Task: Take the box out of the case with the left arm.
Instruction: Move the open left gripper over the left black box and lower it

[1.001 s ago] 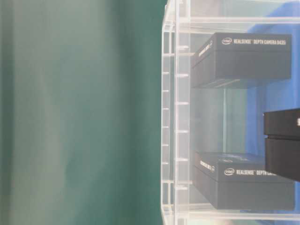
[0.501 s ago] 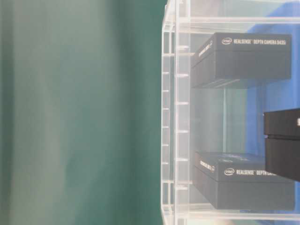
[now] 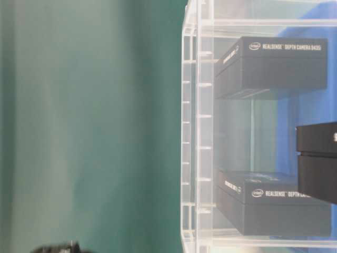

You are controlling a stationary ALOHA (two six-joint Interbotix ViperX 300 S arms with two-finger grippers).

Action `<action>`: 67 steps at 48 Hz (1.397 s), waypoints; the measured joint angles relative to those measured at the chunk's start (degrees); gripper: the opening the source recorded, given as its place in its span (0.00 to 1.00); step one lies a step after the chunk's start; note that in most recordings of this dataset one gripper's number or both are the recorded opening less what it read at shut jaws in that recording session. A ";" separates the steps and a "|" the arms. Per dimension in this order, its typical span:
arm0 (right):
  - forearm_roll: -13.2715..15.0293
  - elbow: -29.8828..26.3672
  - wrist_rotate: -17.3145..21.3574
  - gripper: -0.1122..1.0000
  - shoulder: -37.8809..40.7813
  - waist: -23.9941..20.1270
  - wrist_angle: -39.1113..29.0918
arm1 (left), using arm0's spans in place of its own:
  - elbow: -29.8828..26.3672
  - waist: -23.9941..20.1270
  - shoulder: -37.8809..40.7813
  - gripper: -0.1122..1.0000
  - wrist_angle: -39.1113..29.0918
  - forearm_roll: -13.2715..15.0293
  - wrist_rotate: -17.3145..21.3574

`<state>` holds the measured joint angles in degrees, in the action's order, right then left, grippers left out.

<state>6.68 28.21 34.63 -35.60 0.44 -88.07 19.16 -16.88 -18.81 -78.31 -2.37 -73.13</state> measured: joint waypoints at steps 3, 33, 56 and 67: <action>0.00 0.00 0.00 0.10 0.00 -0.09 0.09 | -2.29 0.53 2.55 0.92 0.70 0.00 0.00; 0.00 0.26 0.00 0.10 0.00 0.00 0.09 | -25.93 4.04 24.17 0.92 -0.53 0.18 0.18; 0.00 0.26 -0.18 0.10 0.00 0.00 0.00 | -25.84 3.96 24.26 0.92 -1.85 0.18 0.18; 0.00 0.26 -0.18 0.10 0.00 0.00 0.00 | -25.40 3.96 24.26 0.92 -1.85 0.18 0.18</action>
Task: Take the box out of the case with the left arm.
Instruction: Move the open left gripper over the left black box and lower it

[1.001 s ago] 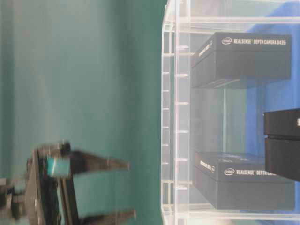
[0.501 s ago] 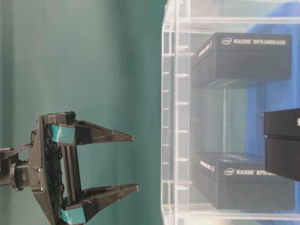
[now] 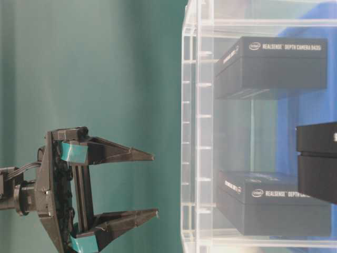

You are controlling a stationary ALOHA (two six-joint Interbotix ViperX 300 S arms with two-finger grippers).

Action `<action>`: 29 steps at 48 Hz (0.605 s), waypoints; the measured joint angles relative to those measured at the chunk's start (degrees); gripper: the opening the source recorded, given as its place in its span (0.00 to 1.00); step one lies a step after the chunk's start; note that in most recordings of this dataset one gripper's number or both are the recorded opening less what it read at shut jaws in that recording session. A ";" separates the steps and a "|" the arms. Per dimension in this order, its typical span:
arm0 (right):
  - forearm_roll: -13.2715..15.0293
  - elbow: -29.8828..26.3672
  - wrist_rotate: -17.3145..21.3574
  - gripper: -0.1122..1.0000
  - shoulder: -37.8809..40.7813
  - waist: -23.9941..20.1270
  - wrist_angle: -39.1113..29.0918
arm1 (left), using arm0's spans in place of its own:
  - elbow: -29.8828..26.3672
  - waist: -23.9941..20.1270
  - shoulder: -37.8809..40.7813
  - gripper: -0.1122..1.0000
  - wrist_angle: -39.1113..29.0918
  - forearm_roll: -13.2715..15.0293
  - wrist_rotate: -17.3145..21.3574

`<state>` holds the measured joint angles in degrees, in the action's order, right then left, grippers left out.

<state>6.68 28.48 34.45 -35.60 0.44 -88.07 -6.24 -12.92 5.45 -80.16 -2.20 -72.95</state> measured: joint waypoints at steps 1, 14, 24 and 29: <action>0.00 0.00 0.00 0.10 0.00 0.00 0.09 | 0.09 0.00 0.00 0.92 0.00 0.00 0.00; 0.00 0.00 0.00 0.10 -0.09 0.00 0.09 | 0.18 0.00 0.00 0.92 0.00 0.00 0.00; 0.00 0.00 0.00 0.10 -0.09 0.00 0.09 | 0.26 0.09 0.00 0.92 0.00 0.00 0.09; 0.00 0.00 0.00 0.10 0.00 0.00 0.09 | 0.79 0.00 0.00 0.92 0.09 0.00 0.09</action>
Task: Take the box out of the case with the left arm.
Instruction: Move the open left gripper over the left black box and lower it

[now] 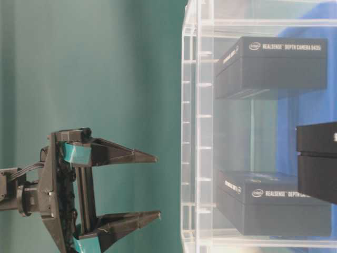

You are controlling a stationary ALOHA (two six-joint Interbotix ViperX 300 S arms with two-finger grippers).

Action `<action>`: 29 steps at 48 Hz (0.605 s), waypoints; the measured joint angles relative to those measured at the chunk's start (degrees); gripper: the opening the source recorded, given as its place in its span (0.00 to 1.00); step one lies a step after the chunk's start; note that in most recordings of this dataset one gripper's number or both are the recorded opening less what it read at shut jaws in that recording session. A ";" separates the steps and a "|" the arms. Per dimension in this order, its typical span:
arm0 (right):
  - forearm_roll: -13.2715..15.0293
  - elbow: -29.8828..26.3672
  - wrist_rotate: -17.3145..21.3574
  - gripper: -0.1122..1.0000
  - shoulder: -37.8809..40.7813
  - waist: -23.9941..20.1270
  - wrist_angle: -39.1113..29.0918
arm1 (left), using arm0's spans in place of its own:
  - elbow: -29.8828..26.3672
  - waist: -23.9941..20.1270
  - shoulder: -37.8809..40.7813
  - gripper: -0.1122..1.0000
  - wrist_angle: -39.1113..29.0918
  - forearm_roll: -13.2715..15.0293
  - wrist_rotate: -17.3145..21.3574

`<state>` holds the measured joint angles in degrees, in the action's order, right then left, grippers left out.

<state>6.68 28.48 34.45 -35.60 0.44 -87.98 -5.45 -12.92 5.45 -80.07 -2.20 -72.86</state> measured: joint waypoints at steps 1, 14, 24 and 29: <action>0.00 0.00 0.00 0.10 0.00 0.00 -0.09 | 0.26 0.09 0.09 0.92 0.00 0.00 0.00; 0.00 0.00 0.09 0.10 0.00 0.00 0.00 | 4.75 0.09 0.00 0.92 2.81 0.00 -0.26; 0.00 0.00 0.18 0.10 0.00 0.00 -0.09 | 8.79 0.09 0.00 0.92 6.42 -0.09 -0.44; 0.00 0.09 0.18 0.10 0.00 0.00 -0.09 | 10.11 0.09 0.00 0.92 8.35 -0.09 -0.53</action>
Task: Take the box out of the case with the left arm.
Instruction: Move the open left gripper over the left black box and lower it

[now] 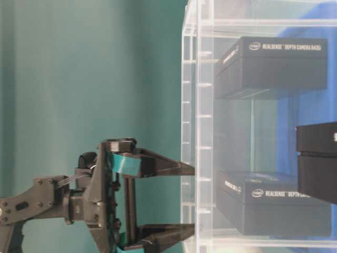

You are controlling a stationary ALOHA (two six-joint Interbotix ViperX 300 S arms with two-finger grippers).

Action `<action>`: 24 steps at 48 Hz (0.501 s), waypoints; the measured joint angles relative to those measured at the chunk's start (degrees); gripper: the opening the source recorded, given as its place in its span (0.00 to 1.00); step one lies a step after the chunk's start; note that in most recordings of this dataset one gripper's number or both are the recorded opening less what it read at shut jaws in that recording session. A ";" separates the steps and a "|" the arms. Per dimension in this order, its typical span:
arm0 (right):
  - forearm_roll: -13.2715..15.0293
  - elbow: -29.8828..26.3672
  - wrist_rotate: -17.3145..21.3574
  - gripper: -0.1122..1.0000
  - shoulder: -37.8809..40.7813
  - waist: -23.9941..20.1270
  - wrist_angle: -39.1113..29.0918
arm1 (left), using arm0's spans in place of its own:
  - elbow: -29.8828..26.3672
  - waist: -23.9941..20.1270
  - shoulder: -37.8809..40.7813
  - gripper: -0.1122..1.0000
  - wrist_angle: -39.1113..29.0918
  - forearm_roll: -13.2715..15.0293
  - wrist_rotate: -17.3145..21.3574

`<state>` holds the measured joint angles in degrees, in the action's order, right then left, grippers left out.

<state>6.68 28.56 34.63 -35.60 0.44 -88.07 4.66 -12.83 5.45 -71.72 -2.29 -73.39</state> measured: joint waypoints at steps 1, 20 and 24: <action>0.00 -0.09 0.00 0.10 0.00 0.00 0.00 | 0.18 0.00 0.09 0.92 0.35 0.00 0.09; 0.00 -0.09 0.00 0.10 0.00 0.00 0.00 | 3.69 0.09 2.72 0.92 5.98 0.09 0.00; 0.00 -0.09 0.00 0.10 0.00 0.00 0.00 | 4.48 0.09 3.16 0.92 7.03 0.09 -0.18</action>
<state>6.68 28.48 34.63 -35.60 0.44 -88.07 9.14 -12.74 8.61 -64.69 -2.20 -73.56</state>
